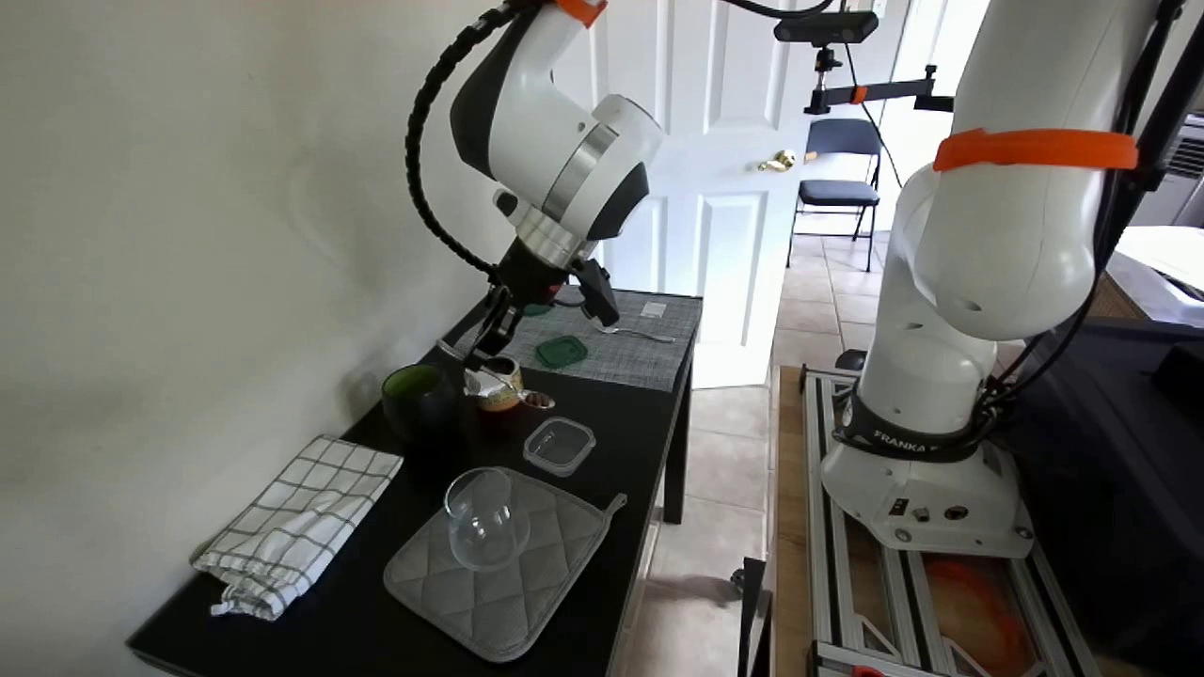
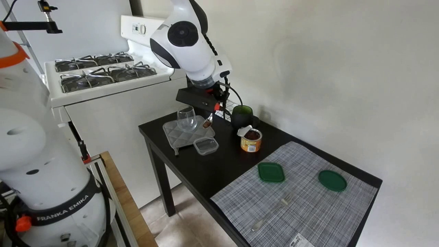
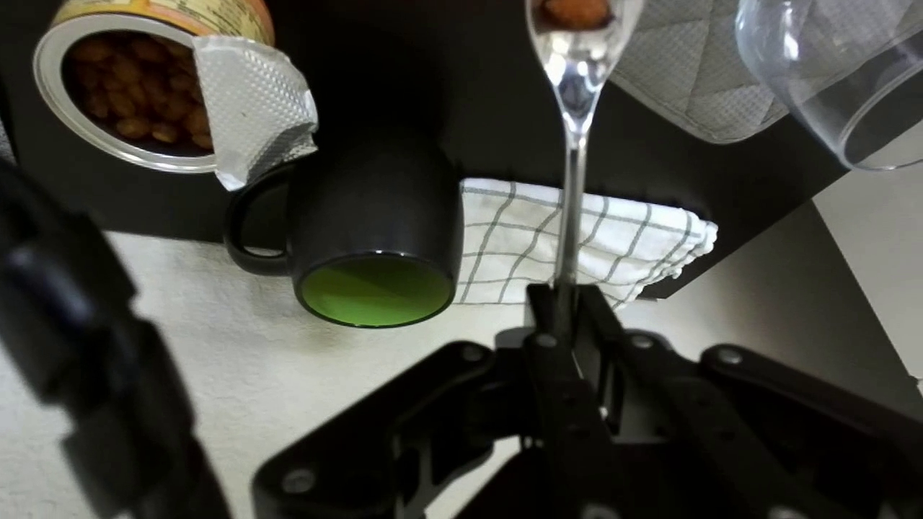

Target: Put the items that are on the spoon, in the bowl

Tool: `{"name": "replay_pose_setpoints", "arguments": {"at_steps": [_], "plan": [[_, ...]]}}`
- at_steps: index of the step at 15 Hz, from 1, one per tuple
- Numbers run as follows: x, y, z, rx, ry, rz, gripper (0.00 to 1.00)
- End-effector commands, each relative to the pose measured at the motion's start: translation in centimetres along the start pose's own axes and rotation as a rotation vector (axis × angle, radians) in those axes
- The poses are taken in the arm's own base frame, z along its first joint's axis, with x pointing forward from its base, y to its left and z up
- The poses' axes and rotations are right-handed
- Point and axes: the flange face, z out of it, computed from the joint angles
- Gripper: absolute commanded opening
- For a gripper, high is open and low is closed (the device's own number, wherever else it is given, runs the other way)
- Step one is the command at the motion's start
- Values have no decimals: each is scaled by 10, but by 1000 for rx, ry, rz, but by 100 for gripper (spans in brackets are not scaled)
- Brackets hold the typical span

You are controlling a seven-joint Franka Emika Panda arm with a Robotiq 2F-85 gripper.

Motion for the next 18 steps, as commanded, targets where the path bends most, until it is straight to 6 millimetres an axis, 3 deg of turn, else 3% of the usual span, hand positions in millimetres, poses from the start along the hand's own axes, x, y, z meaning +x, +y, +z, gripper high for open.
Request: {"name": "replay_pose_setpoints", "arguments": {"at_steps": [1,8,9,18], "plan": [[-6,3,-1,17,40,-13,3],[-19,8,3,34,49,-19,3],[-11,7,1,20,43,-27,11],[-15,9,3,21,34,-22,11]]}}
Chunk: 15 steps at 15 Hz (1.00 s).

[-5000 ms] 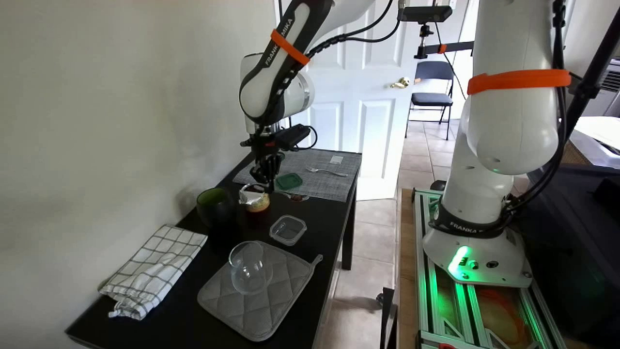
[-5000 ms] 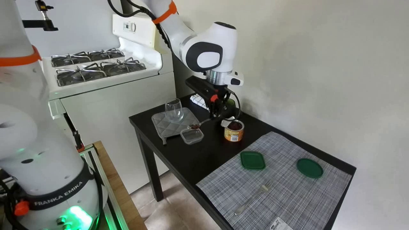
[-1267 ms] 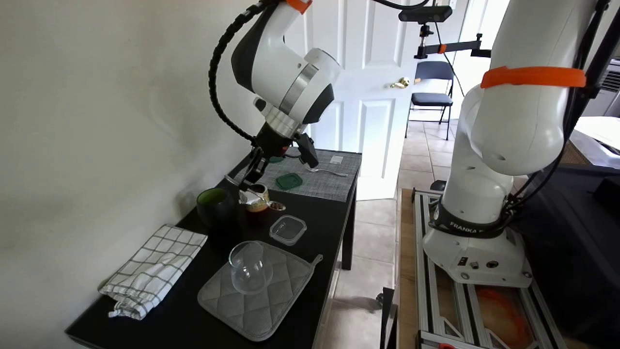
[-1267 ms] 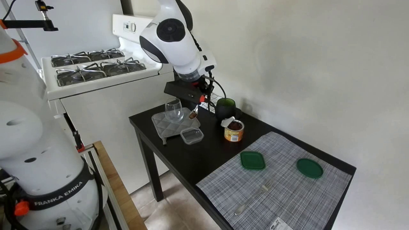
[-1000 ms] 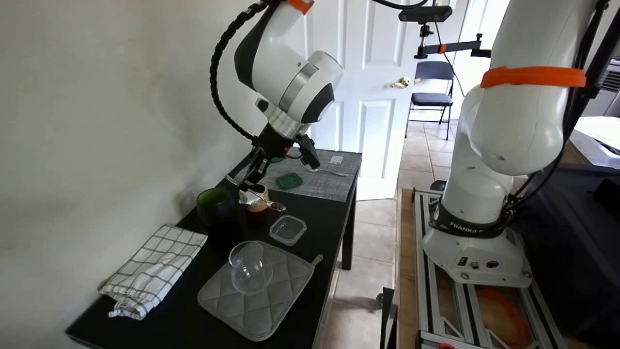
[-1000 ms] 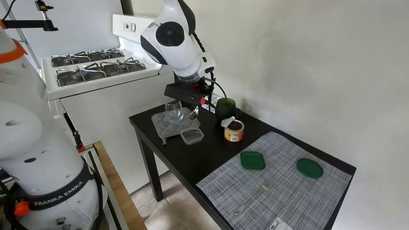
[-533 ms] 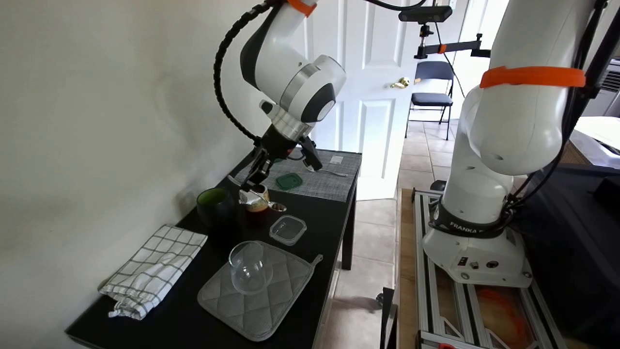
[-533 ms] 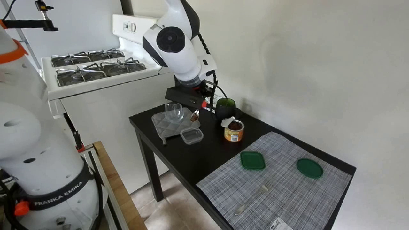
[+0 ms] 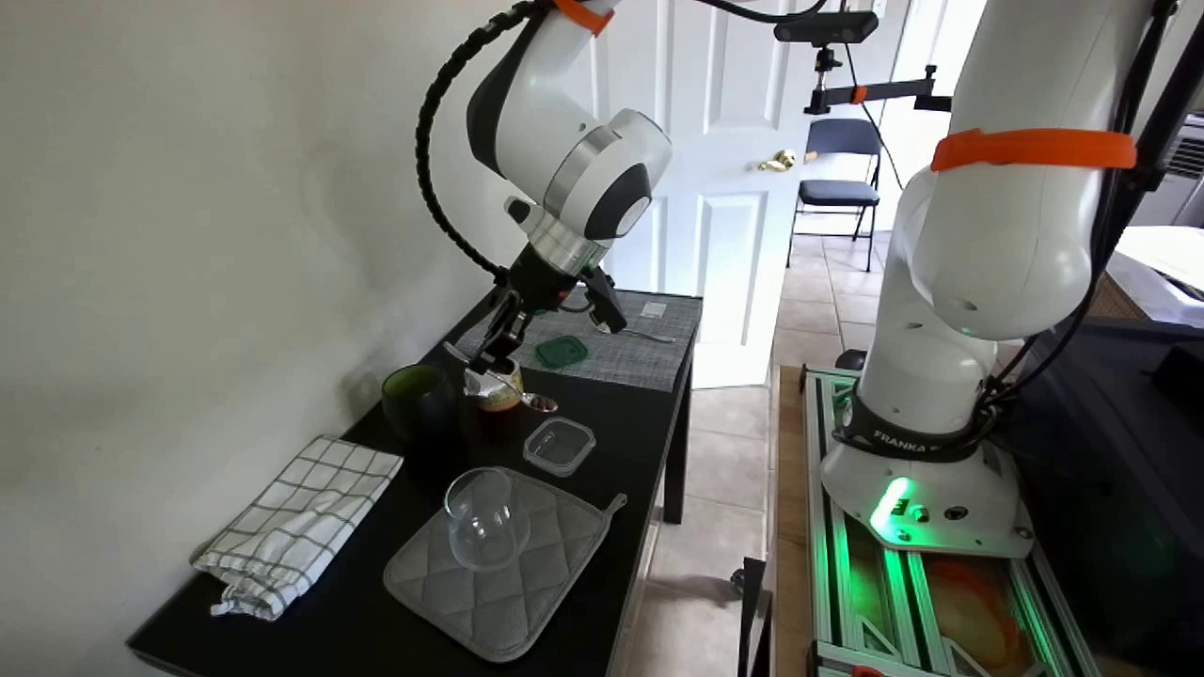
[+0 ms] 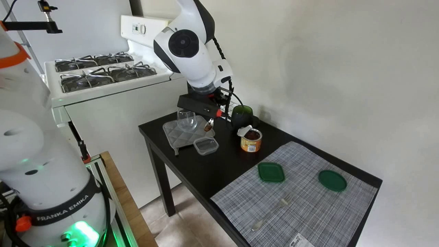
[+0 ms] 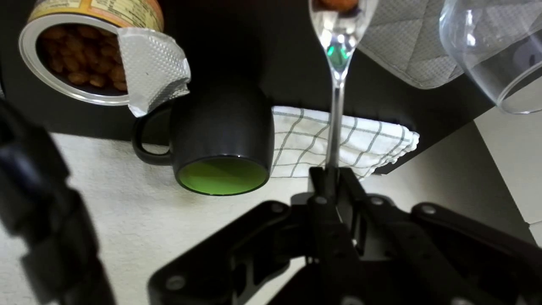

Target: Put the items that are on the spoon, in the bowl

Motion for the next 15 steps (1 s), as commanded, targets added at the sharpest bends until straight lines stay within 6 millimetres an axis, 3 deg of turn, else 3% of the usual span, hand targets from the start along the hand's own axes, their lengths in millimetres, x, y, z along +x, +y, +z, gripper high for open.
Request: {"name": "replay_pose_setpoints", "arguments": {"at_steps": [1,2,8,15], "plan": [[0,0,0,0,0,0,11],[1,-1,-1,-2,4,-10,3],[13,-5,-11,-19,51,-97,3],[7,-5,-4,77,98,-60,3]]}}
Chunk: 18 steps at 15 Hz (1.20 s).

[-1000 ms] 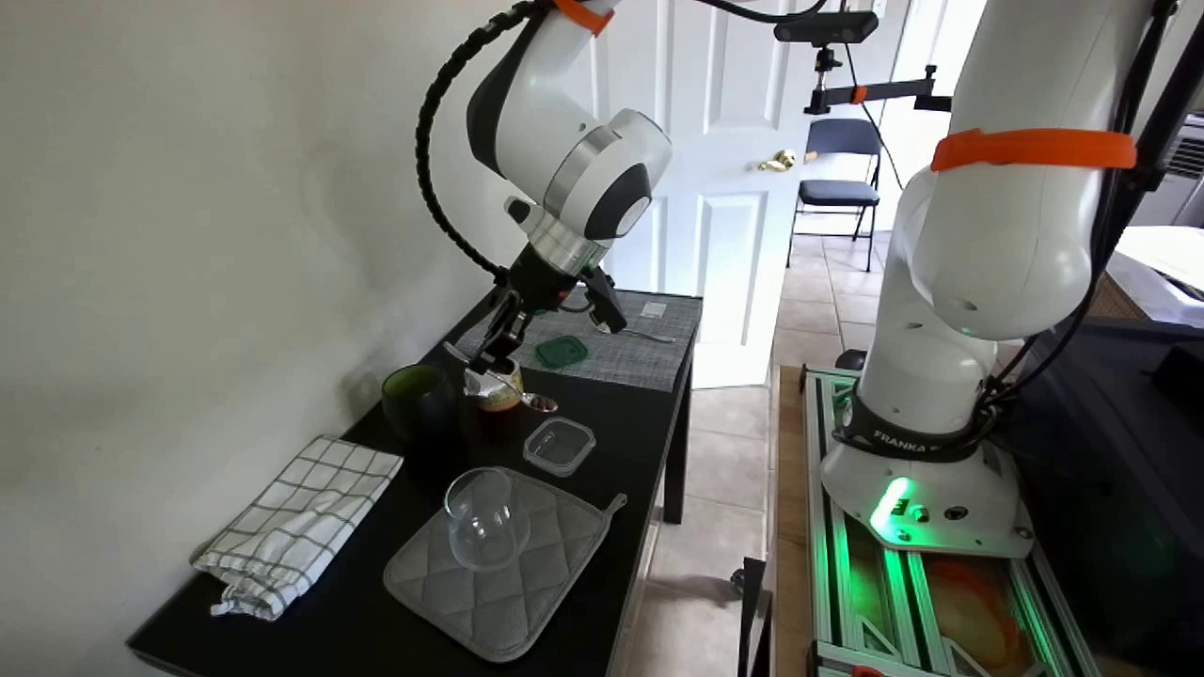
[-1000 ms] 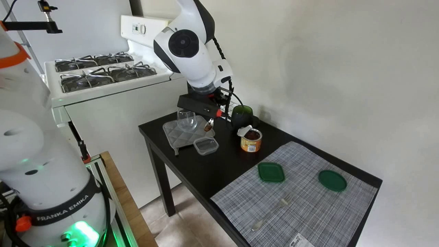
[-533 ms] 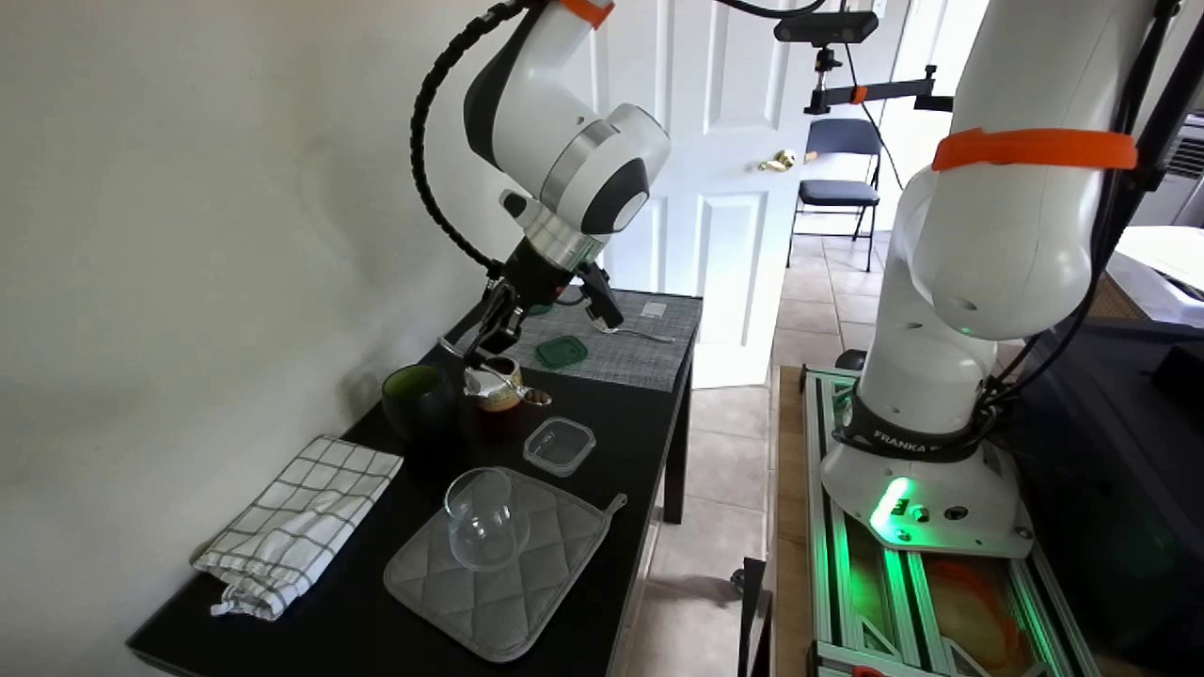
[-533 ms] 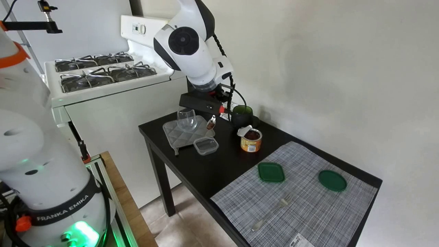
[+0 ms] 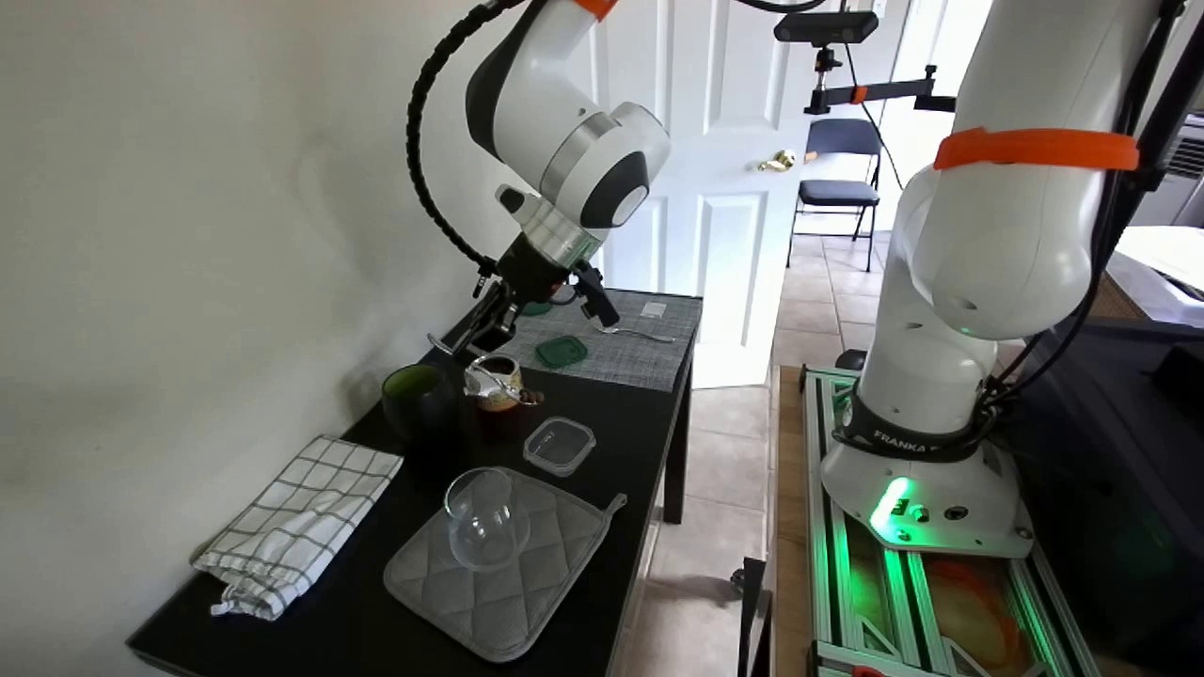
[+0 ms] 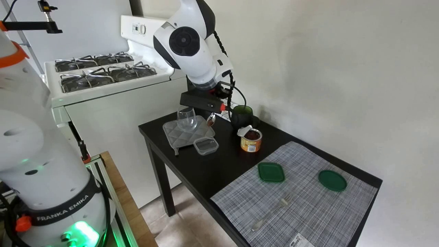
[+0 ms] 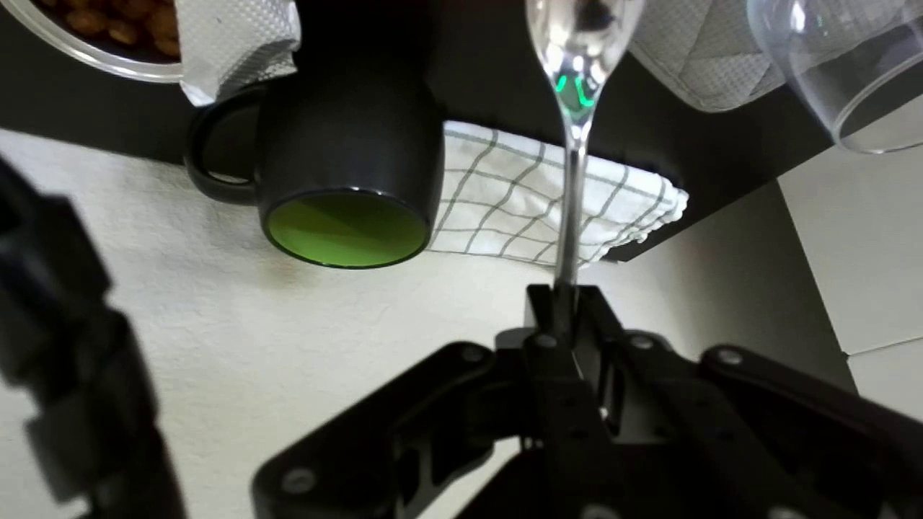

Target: Put the items that are on the spoon, in the bowl

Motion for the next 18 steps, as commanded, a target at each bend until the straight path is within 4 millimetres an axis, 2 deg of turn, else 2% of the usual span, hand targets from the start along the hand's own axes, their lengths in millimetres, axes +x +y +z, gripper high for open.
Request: {"name": "replay_pose_setpoints", "arguments": {"at_steps": [1,10,18], "plan": [[-8,-1,1,52,44,31,3],[-16,3,11,103,63,52,3],[-16,6,9,157,122,79,3]]}}
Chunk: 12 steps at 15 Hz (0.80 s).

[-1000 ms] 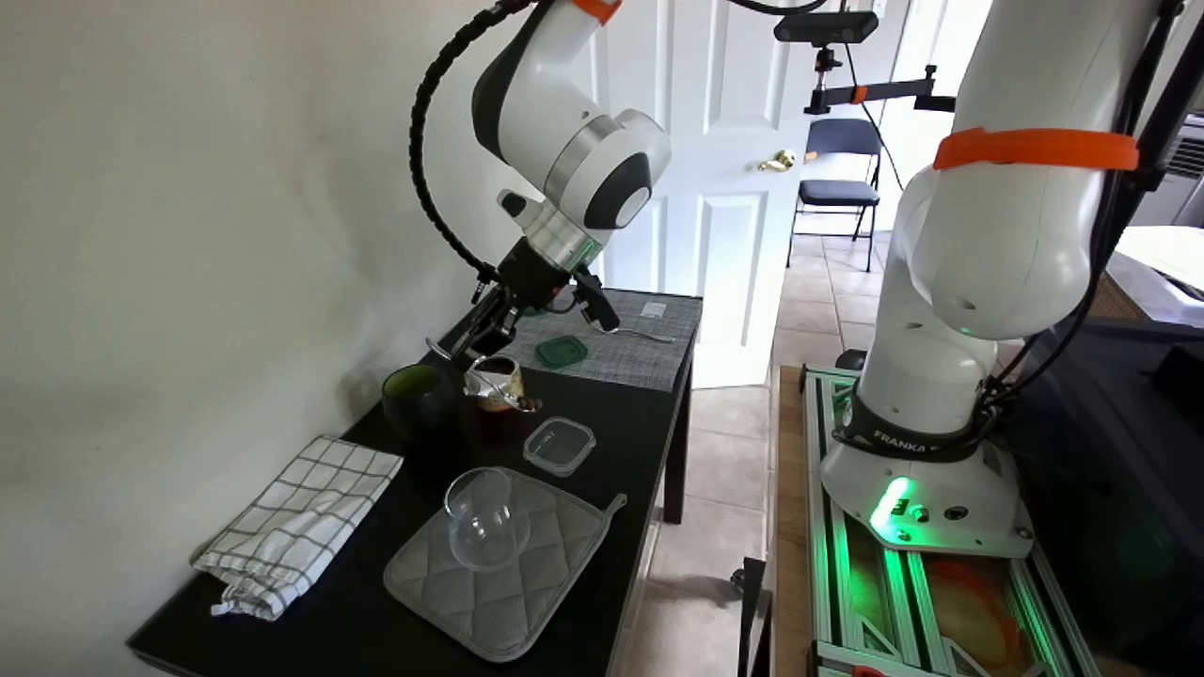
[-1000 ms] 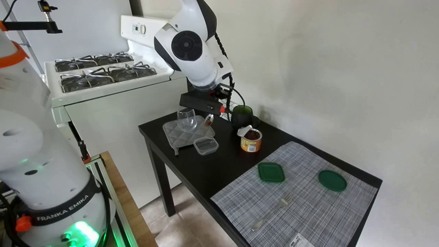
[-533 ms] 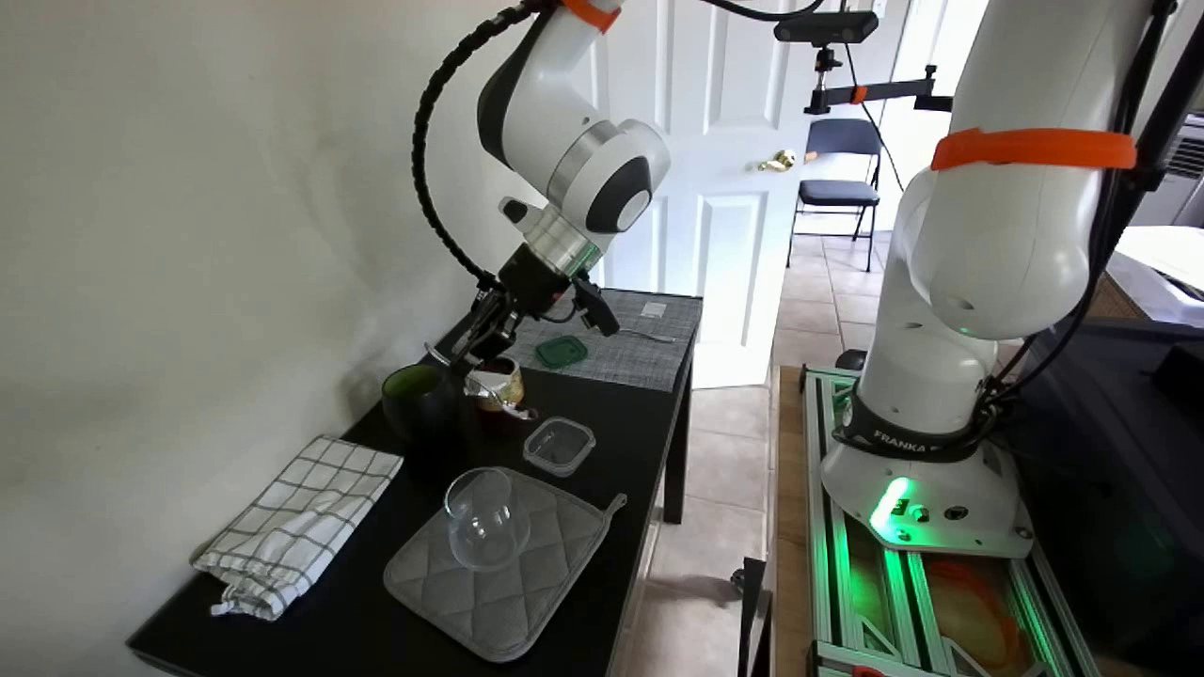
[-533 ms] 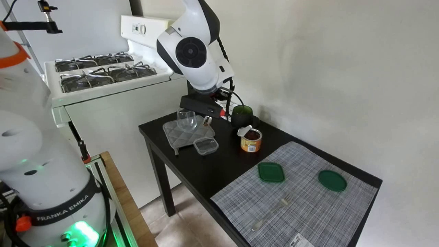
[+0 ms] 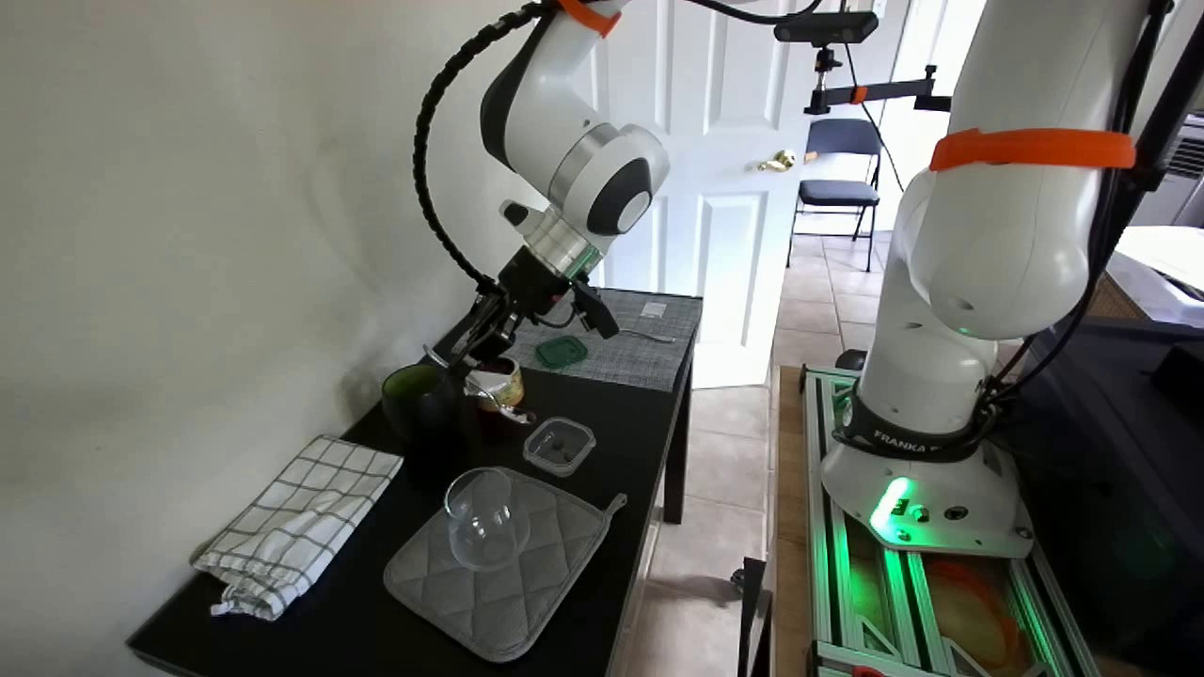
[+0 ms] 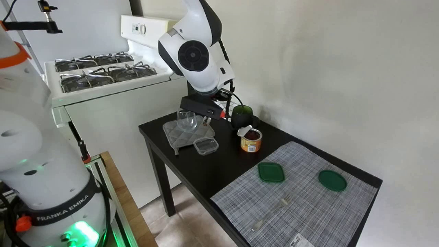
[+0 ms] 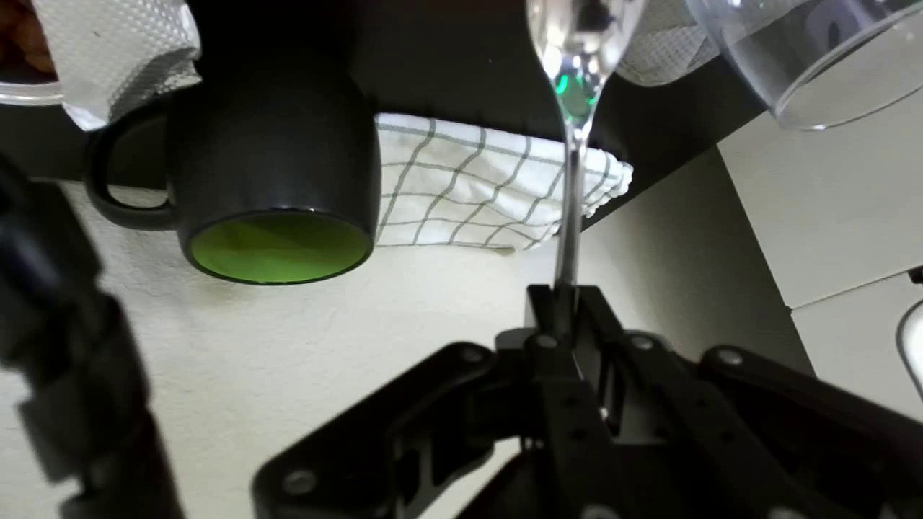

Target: Put the items that are on the spoon, in the bowl

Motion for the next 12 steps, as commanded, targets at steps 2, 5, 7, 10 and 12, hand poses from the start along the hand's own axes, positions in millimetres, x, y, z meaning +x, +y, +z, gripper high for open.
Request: {"name": "replay_pose_setpoints", "arguments": {"at_steps": [2,5,7,10,12], "plan": [[-5,5,-5,52,79,18,3],[-7,9,-8,37,72,-3,3],[-8,11,-10,38,76,-9,3],[-11,12,-10,50,66,-2,3],[-15,13,-8,61,43,9,3]]}}
